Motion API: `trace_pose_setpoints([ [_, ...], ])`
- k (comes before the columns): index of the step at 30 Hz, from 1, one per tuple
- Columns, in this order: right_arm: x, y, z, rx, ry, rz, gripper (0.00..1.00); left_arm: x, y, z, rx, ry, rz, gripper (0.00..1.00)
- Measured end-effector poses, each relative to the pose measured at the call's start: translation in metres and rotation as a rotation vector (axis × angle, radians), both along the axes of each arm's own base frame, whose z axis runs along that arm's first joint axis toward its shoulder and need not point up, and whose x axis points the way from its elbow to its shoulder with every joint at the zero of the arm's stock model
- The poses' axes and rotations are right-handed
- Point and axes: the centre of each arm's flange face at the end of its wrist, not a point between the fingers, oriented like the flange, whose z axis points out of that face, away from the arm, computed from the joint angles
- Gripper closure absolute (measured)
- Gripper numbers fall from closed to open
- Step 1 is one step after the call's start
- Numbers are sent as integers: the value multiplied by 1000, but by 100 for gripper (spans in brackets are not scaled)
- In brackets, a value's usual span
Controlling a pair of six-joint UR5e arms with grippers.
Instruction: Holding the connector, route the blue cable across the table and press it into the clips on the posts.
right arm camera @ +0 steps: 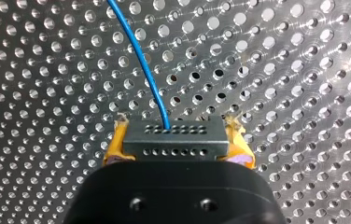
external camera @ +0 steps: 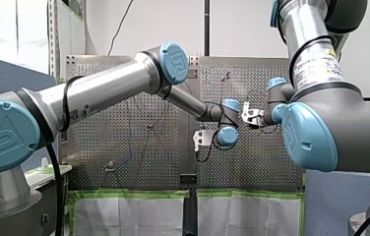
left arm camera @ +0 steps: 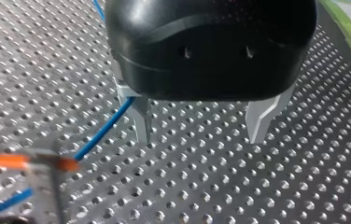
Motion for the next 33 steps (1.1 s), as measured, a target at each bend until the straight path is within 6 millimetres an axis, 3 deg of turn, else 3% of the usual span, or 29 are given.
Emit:
trace_pose_setpoints([
  [10, 1, 1, 0, -1, 0, 3, 100, 9, -16, 27, -54, -49, -3, 0],
  [11, 1, 1, 0, -1, 0, 3, 100, 9, -17, 31, -57, -56, -3, 32],
  [12, 2, 1, 1, -1, 0, 5, 100, 9, -18, 32, -57, -60, -1, 32],
  [14, 2, 0, 1, -2, -2, 10, 100, 10, -19, 34, -53, -67, 4, 67],
  [15, 3, 0, 2, -3, -2, 14, 100, 10, -19, 35, -48, -69, 9, 67],
  [16, 3, 0, 3, -4, -2, 16, 100, 10, -18, 35, -45, -71, 13, 90],
  [17, 3, -1, 4, -5, -1, 18, 100, 10, -18, 35, -42, -72, 19, 100],
  [26, 4, 4, 25, 4, 9, 25, 100, 6, -19, 45, -44, -80, 27, 100],
  [33, 5, 9, 53, -15, -2, 25, 100, -2, -20, 69, -77, -114, 24, 100],
])
